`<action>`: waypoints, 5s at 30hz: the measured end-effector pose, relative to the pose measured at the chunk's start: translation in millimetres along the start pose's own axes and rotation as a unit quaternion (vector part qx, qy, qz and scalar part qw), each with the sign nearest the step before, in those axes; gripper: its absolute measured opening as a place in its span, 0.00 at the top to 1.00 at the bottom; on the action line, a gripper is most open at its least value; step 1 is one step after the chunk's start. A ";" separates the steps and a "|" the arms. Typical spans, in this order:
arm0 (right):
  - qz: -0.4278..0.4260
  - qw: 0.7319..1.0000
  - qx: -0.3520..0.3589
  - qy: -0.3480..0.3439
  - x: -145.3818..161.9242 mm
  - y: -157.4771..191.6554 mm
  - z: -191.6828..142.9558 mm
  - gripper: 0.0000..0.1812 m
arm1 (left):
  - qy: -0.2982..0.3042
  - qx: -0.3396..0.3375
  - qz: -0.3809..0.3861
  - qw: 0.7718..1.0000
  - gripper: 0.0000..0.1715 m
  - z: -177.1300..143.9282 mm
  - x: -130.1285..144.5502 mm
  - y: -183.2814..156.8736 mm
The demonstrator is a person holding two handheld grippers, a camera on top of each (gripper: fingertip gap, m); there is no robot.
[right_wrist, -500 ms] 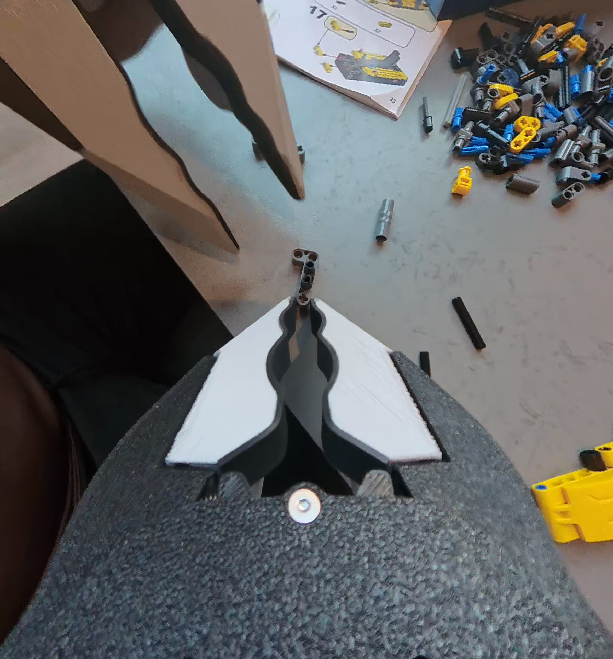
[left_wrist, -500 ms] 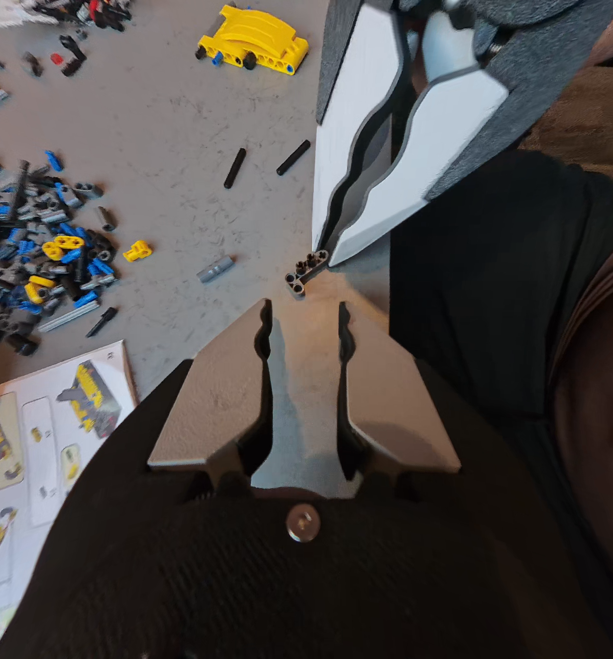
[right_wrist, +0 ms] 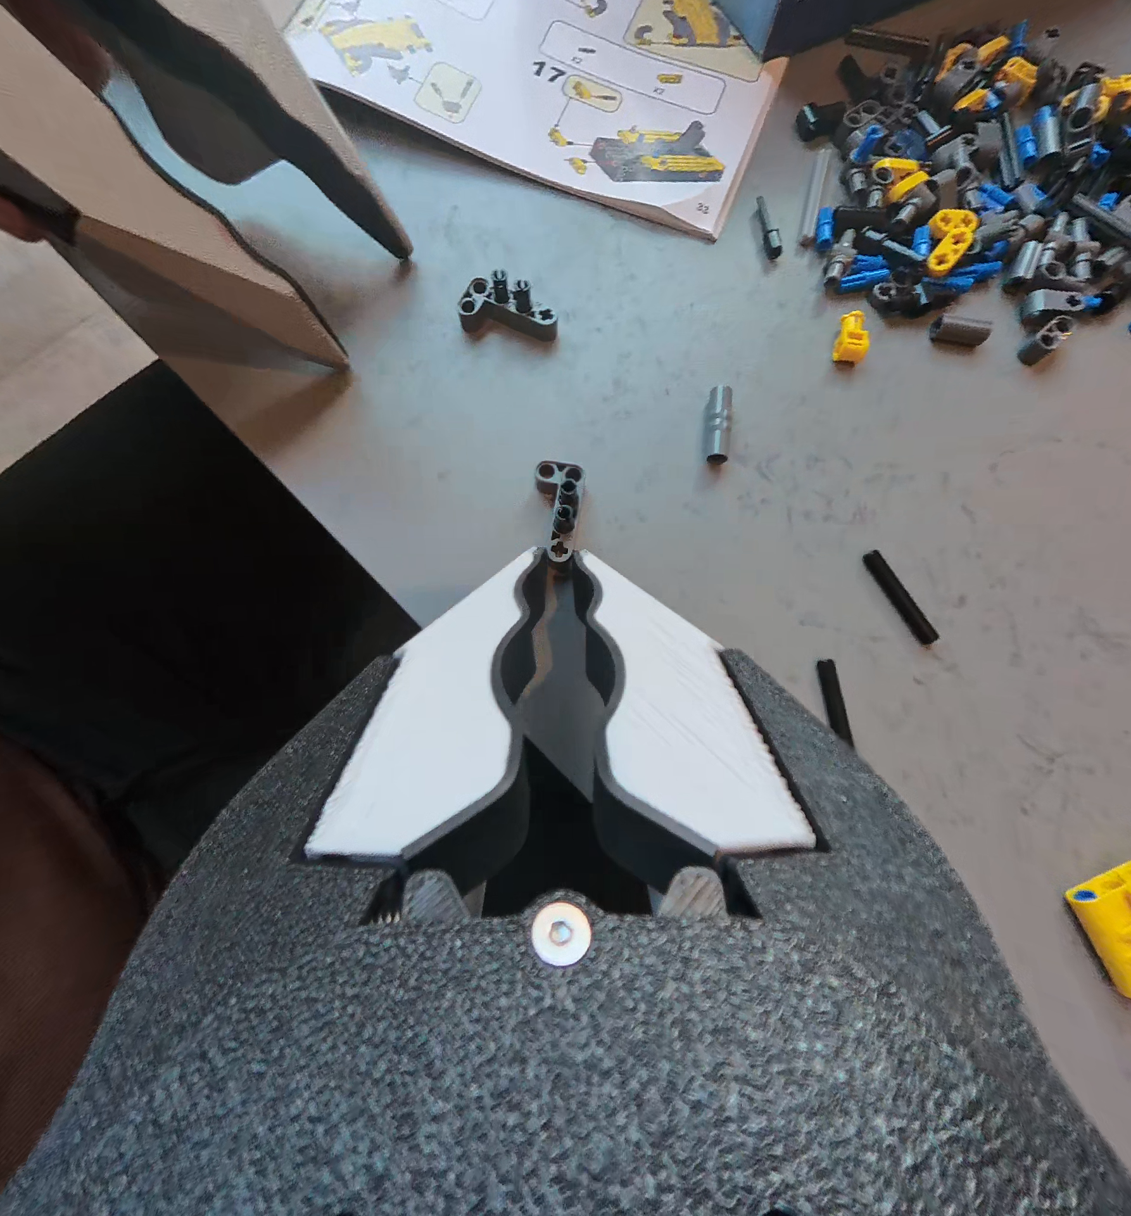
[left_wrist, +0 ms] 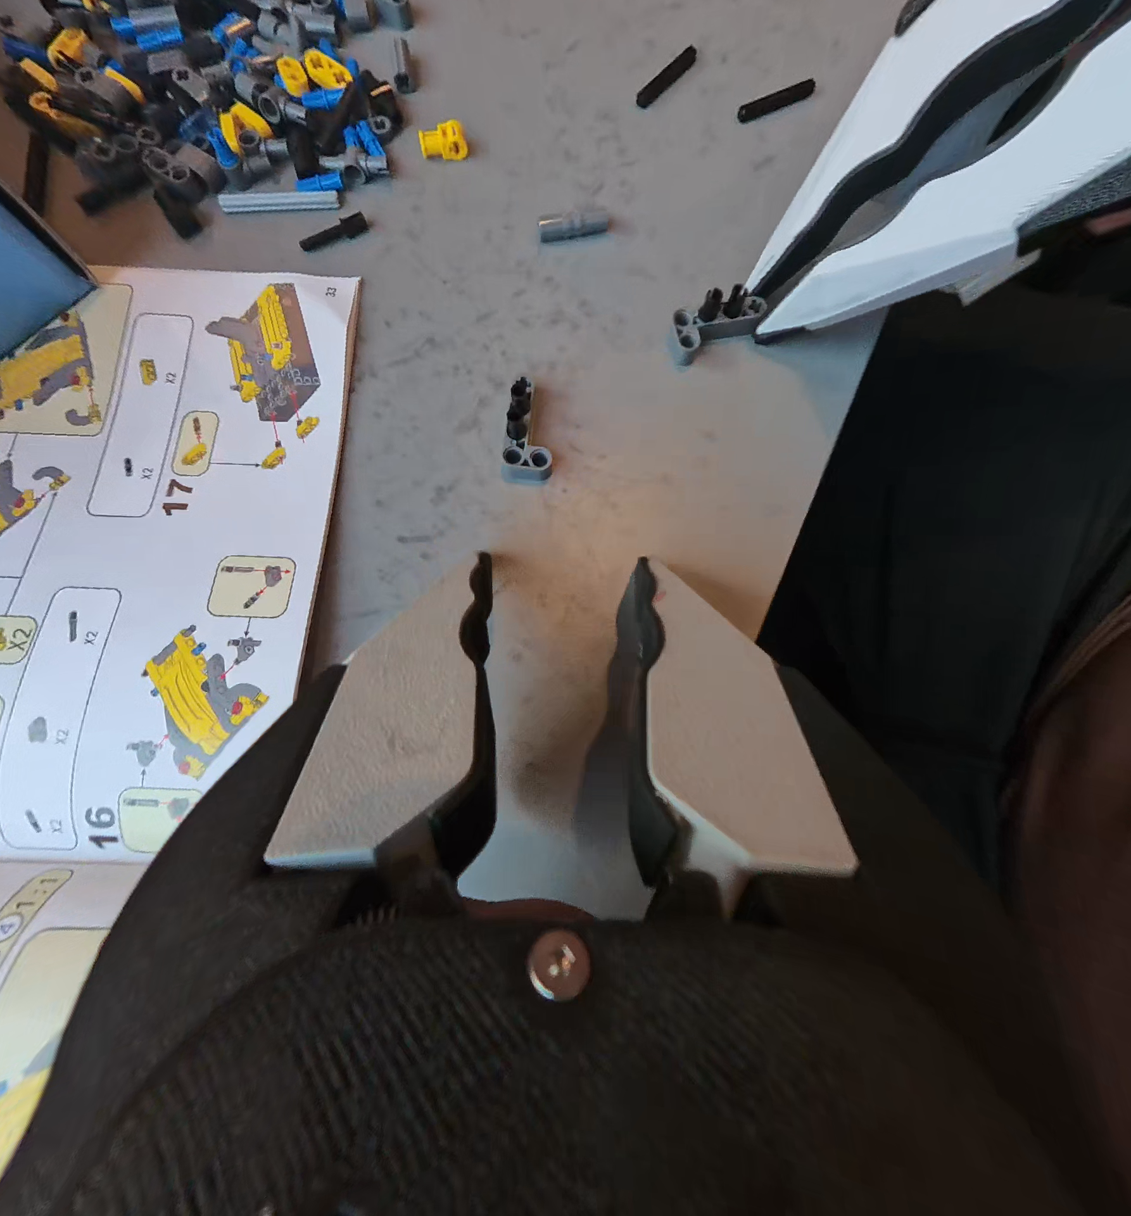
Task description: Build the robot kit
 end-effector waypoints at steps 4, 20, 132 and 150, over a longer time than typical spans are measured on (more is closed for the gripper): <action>0.022 0.999 0.034 -0.004 0.7 -15.0 -0.7 0.96 | -0.025 -0.013 -0.027 0.999 0.76 -2.3 0.2 -4.3; -0.010 0.998 -0.036 -0.048 -17.0 24.3 -5.6 0.92 | -0.132 -0.086 -0.003 0.987 0.81 -22.7 -0.5 -12.3; -0.098 0.990 -0.051 -0.088 -18.1 12.7 14.3 0.80 | -0.136 -0.098 0.018 0.986 0.83 -12.8 13.3 -15.9; -0.078 0.989 -0.050 -0.112 -28.1 14.3 7.6 0.84 | -0.135 -0.104 0.025 0.985 0.84 -12.6 13.5 -17.0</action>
Point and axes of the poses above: each gripper's, where its closed fingertips meet, z out along the fingers, x out of its underside, y = z × x across the jaws, the point moved 3 cm from there along -z, back along the fingers, and after that the axes turned 8 degrees about y, right-handed, at the moved point
